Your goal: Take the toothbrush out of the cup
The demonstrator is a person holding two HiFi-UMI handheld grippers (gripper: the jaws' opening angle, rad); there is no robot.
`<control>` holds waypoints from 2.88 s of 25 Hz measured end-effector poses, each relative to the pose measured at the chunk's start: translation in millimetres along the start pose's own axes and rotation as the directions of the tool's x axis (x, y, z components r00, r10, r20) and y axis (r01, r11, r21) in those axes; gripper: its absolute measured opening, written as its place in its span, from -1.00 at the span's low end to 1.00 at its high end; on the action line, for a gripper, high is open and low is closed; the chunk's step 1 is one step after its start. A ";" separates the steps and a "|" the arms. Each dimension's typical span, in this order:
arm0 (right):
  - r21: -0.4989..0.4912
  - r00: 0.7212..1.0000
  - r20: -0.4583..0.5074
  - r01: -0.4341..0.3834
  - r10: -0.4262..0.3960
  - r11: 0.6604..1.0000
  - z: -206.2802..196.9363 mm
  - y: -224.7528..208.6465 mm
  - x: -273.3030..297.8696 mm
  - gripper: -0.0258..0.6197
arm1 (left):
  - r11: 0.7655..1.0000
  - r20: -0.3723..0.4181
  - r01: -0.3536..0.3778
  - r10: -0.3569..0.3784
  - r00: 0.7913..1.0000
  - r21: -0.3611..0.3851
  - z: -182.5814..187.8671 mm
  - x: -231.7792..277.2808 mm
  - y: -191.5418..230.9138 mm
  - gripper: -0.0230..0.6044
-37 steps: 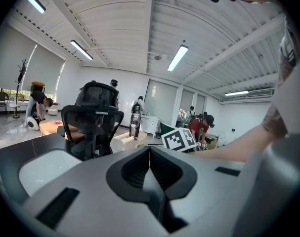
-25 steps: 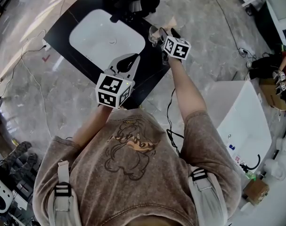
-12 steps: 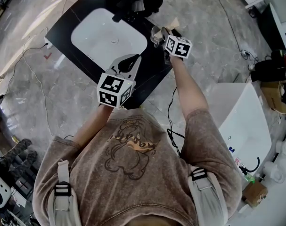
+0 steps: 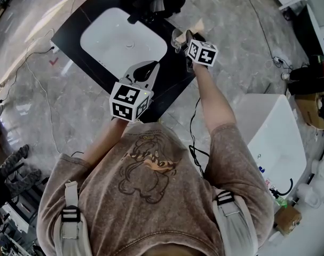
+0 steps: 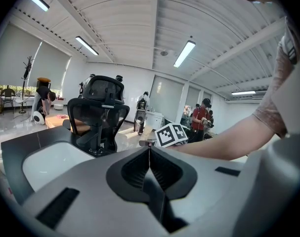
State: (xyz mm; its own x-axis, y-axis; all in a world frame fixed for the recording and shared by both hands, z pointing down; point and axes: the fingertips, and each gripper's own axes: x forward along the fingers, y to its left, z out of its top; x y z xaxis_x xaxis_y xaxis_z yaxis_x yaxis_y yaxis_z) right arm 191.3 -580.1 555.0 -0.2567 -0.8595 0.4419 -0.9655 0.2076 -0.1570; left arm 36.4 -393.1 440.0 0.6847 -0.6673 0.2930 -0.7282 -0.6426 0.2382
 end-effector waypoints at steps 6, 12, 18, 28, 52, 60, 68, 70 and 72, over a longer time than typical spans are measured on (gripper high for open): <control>0.000 1.000 0.000 -0.014 0.014 1.000 1.4 2.7 -0.2 -0.63 | 1.000 -0.004 0.007 -0.007 1.000 -0.006 -2.2 1.7 -2.0 -0.87; -0.012 1.000 0.018 -0.011 0.011 1.000 14.3 4.0 -7.6 -0.66 | 1.000 -0.006 0.014 -0.014 1.000 -0.010 -4.0 1.7 -4.7 -0.87; -0.024 0.998 0.061 -0.029 0.031 0.999 42.4 8.3 -19.8 -0.67 | 1.000 -0.004 0.022 -0.022 1.000 -0.012 -3.0 3.3 -9.5 -0.87; -0.078 0.986 0.161 -0.022 0.034 0.997 107.2 12.6 -63.2 -0.67 | 0.999 0.002 0.041 -0.041 0.999 -0.017 -3.2 1.3 -16.8 -0.87; -0.087 0.972 0.221 -0.062 0.080 0.994 20.9 78.8 -246.4 -0.68 | 0.999 0.037 0.028 -0.029 0.999 0.018 5.3 -10.2 -44.6 -0.87; -0.085 0.974 0.198 -0.093 0.108 0.992 -12.4 92.4 -280.1 -0.67 | 1.000 0.056 -0.006 0.005 0.998 0.018 -4.6 -25.7 -69.7 -0.87; -0.059 0.976 0.184 -0.105 0.114 0.993 -37.2 112.8 -301.0 -0.68 | 0.999 0.069 -0.012 0.010 0.998 0.031 -9.5 -53.8 -79.9 -0.87; -0.050 0.977 0.182 -0.106 0.113 0.993 -43.8 121.0 -307.5 -0.68 | 0.999 0.069 -0.009 0.007 0.998 0.033 -12.8 -65.0 -83.0 -0.87; -0.046 0.977 0.183 -0.104 0.111 0.994 -50.9 131.0 -315.3 -0.68 | 0.999 0.067 -0.005 0.003 0.998 0.033 -18.6 -77.8 -85.2 -0.87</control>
State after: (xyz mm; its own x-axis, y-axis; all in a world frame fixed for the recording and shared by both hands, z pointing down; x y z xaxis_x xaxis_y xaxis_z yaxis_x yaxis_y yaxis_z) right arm 143.6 -258.2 440.0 -0.3497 -0.9021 0.2530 -0.9346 0.3170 -0.1615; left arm 44.7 -279.4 414.1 0.6831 -0.6928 0.2313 -0.7303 -0.6514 0.2058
